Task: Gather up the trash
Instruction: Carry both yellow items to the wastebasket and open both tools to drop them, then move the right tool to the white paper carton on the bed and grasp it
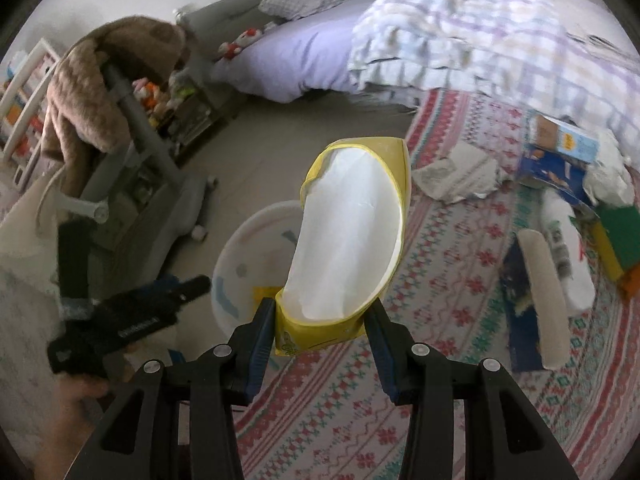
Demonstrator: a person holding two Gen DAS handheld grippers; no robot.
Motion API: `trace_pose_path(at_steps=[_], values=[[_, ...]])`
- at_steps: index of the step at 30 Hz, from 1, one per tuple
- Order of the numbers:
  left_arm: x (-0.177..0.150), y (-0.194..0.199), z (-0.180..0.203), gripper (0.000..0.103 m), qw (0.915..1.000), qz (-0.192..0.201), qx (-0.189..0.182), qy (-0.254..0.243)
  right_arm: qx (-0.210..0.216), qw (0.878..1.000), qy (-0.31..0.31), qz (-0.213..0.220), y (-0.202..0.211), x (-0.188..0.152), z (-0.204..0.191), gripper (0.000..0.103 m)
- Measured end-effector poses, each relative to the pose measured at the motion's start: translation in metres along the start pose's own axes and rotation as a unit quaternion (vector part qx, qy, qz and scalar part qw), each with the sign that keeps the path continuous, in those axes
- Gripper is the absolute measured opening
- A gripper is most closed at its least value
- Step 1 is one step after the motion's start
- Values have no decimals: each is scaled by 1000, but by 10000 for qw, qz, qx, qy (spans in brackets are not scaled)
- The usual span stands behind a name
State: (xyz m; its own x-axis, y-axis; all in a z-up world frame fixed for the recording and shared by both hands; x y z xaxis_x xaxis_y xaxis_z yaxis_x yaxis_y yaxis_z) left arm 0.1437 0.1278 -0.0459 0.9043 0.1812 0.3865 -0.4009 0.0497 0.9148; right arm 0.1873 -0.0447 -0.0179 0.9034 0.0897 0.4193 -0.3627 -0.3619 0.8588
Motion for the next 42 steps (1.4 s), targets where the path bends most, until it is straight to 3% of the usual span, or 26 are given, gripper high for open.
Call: trace_pose_path(at_steps=[9,19,21,23,24,34,42], values=[[-6,1,-49,92,9971,-205,483,560,62,9997,138,-167,-29,12,-21,46],[-7,5,-66,95,9959,-155,507,738,148,9987,414,-239,-55,28,-57,52],[-7,6,-66,97,9959,-133,512,731,280,9986,393,-197,-55,31,-61,64],[-7,6,-66,98,9961,-136,481,733,241,9992,313,-65,-50,34,-61,82],[-7,6,-66,98,9960,-131,449,766,242,9992,302,-16,-48,35,-61,83],[-5,11,-50,102,9972,-88,166,720,-158,9996,200,114,-16,24,-27,83],[-6,11,-18,102,9987,-170,-21,484,-552,9983,6,168,22,3,28,83]])
Point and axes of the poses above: each gripper's, at about its wrist camera, not at the fingertips, and y roughly against the way its jaws point, z to its right, x to its top, the point moved 5 cm from there along -y, roughly the way its jaws point, and after that the axes turned 5 degrees about -z, right-handed, at the moved point
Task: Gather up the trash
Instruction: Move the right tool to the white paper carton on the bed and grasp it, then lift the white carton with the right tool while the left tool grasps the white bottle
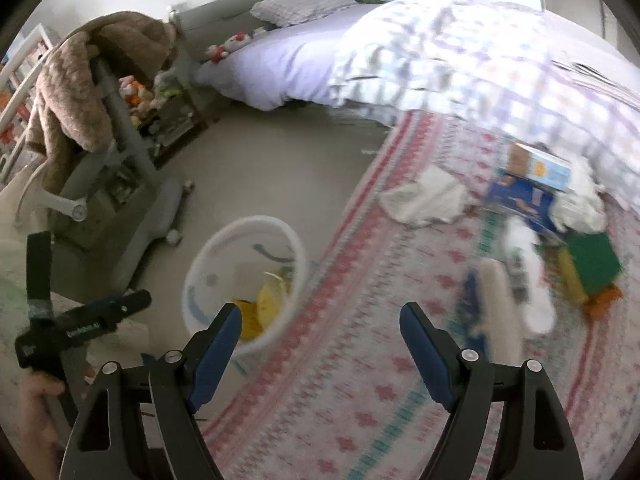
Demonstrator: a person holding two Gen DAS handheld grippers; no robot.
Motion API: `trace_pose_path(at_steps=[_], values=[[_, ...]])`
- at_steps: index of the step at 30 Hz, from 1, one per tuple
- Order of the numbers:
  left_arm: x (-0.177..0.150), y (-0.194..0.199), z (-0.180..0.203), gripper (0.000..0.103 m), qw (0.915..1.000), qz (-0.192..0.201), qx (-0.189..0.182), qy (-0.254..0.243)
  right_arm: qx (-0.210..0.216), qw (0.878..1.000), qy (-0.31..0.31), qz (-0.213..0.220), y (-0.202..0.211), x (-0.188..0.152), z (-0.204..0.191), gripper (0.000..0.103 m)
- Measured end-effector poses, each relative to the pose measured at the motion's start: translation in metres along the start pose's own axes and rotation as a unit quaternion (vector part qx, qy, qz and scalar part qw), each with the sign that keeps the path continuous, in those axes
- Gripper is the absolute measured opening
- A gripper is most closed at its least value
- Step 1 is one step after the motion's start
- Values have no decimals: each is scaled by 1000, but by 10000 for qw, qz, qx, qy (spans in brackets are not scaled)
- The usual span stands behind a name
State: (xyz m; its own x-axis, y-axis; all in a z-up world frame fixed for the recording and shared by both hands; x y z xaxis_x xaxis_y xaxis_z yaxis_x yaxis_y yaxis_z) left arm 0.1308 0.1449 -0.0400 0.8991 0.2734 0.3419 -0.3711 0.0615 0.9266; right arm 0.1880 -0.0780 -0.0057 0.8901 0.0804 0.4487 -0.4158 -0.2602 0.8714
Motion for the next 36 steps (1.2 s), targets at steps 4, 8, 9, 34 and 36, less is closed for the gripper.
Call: trace_pose_path(at_steps=[4,8,9,34,36], values=[[-5,-6,21,102,9997,-129,-196,-120,-210,9997,-125,-77,14,-11,33,83],[-9,-11,42,102,9987,-262,-319,-282,-345,9986,-361,-147,27,-18,69,83],[-10,-11,48,102,9987,-264,-317,-314,-354,9984,-416,-169,29,-20,75,83],[-11,-12,109,102,9967,-6,-419,-694,-520,9920,-635,-962,-34,-29,111,28],[-12,-12,114,102,9963,20,-411,-751,-537,9929,-570,-891,-29,-28,111,25]])
Point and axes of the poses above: each gripper's, at about its wrist camera, not at the fingertips, and y roughly against the way its jaws point, z to its right, x to its top, the point moved 5 cm from there along -y, roughly the way its jaws point, and after that the axes turned 5 degrees about -z, right-handed, at the moved point
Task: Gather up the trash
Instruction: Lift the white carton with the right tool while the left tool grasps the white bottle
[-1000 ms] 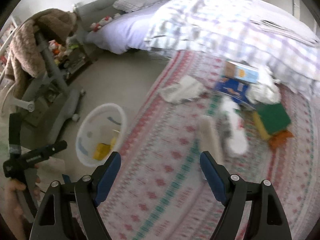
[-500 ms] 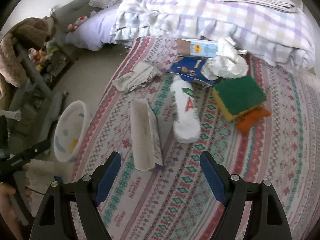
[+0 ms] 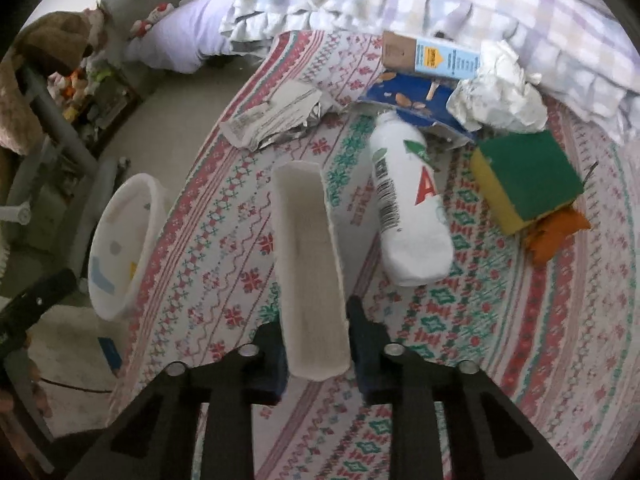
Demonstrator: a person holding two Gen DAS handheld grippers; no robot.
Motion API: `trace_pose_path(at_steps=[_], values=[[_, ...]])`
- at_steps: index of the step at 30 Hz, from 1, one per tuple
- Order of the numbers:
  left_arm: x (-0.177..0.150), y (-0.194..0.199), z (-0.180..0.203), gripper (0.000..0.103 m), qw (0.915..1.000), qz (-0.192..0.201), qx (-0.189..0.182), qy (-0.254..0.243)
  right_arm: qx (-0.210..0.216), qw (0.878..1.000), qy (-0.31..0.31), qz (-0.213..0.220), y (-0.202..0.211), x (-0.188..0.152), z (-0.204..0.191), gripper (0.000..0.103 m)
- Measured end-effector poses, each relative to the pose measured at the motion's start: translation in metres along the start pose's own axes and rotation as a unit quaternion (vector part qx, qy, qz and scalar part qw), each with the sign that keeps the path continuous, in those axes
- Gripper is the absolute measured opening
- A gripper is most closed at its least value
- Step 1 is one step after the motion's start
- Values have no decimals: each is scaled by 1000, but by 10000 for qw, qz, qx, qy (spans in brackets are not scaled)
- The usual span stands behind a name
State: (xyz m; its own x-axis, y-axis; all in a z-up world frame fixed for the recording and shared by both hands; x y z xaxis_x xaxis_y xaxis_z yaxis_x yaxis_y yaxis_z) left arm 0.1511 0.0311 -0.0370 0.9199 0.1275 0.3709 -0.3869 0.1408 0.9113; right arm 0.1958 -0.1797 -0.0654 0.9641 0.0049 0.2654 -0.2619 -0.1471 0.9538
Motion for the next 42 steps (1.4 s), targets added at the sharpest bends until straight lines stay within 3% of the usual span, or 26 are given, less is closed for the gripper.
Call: trace_pose_path(at_steps=[6,13,17,25,35,38,41,42], values=[[0,-3,26,102,9997,29,4,-234,162,9989,51,447,41,-6,5,24],[-3,-14,72,102,9987,-165,-212,-435,170,9960,-405,774,83,-19,56,24],[-3,-16,105,102,9961,-57,-68,-874,29,9935,-838,764,94,-33,100,24],[-2,-25,172,102,9923,32,-216,-1218,-121,9865,-1494,667,100,-61,169,24],[3,-69,220,102,9938,-34,-518,-979,-219,9848,-1647,512,90,-78,197,24],[7,-78,226,97,9942,-13,-724,-798,-244,9848,-1654,466,86,-80,202,24],[9,-89,231,85,9934,-28,-928,-680,-262,9847,-1663,449,86,-82,206,24],[9,-93,232,77,9930,-46,-995,-636,-267,9847,-1667,442,86,-82,208,24]])
Point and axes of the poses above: each gripper's, at about its wrist camera, not at the fingertips, and y roughly against the way its jaws point, z to its right, x to its top, the point moved 5 cm from there along -y, roughly the way its jaws point, and after that the axes turned 5 degrees about -z, right-handed, at the moved point
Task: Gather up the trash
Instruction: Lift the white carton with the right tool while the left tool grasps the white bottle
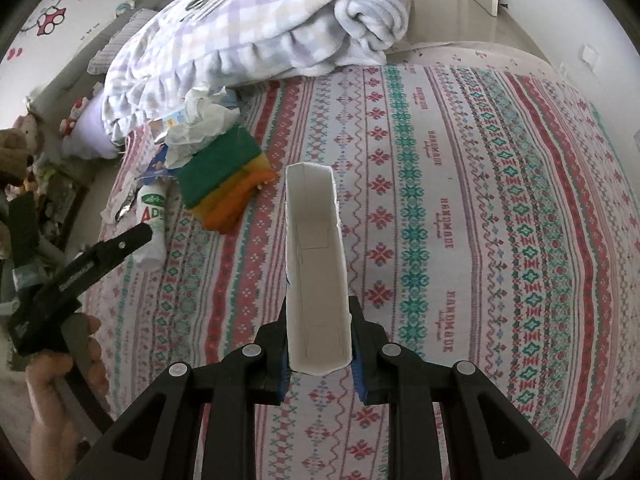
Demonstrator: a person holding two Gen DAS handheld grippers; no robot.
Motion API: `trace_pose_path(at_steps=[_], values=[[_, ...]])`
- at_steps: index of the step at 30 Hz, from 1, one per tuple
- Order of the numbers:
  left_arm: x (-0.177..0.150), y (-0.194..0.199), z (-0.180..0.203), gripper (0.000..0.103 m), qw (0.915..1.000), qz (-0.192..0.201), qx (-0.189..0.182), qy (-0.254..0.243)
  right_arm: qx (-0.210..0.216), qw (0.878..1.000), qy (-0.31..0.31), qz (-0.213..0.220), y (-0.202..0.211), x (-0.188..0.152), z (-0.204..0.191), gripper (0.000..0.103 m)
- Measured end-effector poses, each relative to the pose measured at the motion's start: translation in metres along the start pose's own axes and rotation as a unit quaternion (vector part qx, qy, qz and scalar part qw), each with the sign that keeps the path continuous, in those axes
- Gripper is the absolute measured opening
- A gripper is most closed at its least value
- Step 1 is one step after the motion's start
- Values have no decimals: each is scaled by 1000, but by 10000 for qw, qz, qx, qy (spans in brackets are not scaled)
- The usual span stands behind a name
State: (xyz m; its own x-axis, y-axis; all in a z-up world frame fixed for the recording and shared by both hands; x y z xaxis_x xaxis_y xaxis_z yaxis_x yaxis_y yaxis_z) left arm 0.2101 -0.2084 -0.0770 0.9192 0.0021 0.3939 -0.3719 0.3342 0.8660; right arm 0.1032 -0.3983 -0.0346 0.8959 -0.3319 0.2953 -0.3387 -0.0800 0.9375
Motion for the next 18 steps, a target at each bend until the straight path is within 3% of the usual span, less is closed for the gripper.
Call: trace_pose_path(at_steps=[2,5,8,18], values=[[1,-5,2,69,10000,39,-26,0,-8,10000,-14,-15,-1,0,2,24],[1,-7,8,46,9998,-8,-92,-156,-8,10000,-41,-37,-2,1,5,24],[-1,-6,11,42,9996,27,-30,-282,1,10000,-56,-26,-1,3,5,24],[-10,12,14,41,9981,-118,-95,-591,50,9999,49,136,10,8,-5,24]])
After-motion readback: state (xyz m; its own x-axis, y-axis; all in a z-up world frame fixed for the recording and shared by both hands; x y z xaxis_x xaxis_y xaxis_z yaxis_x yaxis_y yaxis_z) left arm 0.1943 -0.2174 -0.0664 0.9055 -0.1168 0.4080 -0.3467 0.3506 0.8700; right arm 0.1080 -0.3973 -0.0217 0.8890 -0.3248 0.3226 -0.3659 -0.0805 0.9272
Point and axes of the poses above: each gripper's, at about its wrist camera, not at the fingertips, and y roughly against the way its jaws point, z to its right, x to its top, the point moved 5 cm from there along -y, roughly the way its jaws point, and after that the axes turned 5 degrees about -z, right-handed, at the moved point
